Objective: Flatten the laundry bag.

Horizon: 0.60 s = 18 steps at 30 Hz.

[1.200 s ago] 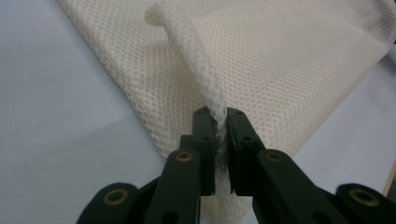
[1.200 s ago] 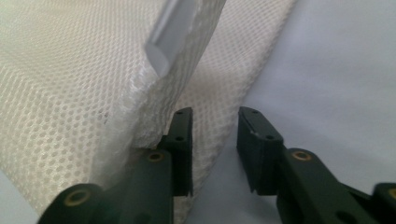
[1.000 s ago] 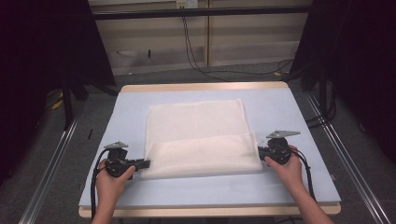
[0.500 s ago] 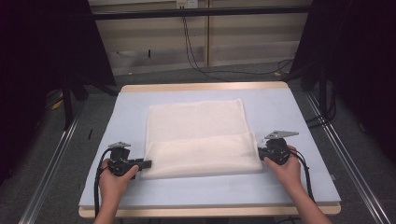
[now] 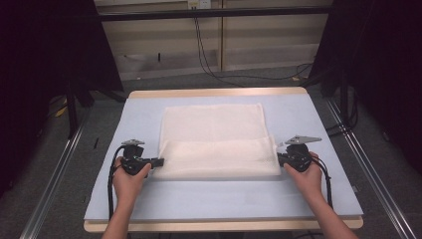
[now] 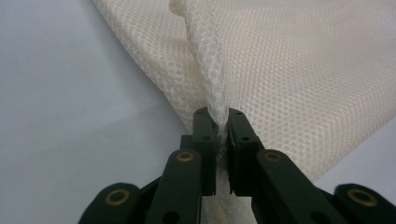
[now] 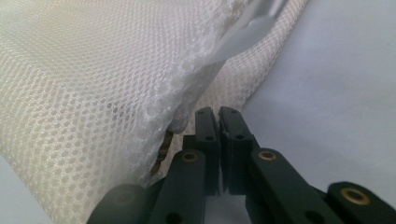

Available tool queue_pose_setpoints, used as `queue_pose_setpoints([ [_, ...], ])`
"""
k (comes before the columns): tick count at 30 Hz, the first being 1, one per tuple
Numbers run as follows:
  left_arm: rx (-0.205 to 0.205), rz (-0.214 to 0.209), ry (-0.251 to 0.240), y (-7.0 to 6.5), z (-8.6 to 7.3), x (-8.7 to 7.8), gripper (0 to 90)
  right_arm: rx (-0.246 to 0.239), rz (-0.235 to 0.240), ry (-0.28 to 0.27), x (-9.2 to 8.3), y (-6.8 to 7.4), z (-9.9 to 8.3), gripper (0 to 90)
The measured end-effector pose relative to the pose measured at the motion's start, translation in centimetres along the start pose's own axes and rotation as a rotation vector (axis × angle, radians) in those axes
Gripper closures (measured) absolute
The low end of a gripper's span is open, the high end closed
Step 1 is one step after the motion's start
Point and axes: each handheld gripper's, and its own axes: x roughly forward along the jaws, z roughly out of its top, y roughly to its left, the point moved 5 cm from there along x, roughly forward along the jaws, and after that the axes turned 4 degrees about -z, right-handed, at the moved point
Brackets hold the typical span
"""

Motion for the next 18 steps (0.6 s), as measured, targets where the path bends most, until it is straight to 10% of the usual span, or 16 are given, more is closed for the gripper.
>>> queue_pose_setpoints([
  [12,0.009,-0.01,-0.068,0.6,1.5,0.6,73.4,0.035,-0.06,-0.054,-0.3,-1.6,1.5,75.5],
  [18,-0.005,-0.031,-0.094,0.0,2.4,0.6,66.3,0.073,-0.019,-0.086,-1.3,-1.6,1.6,75.8],
])
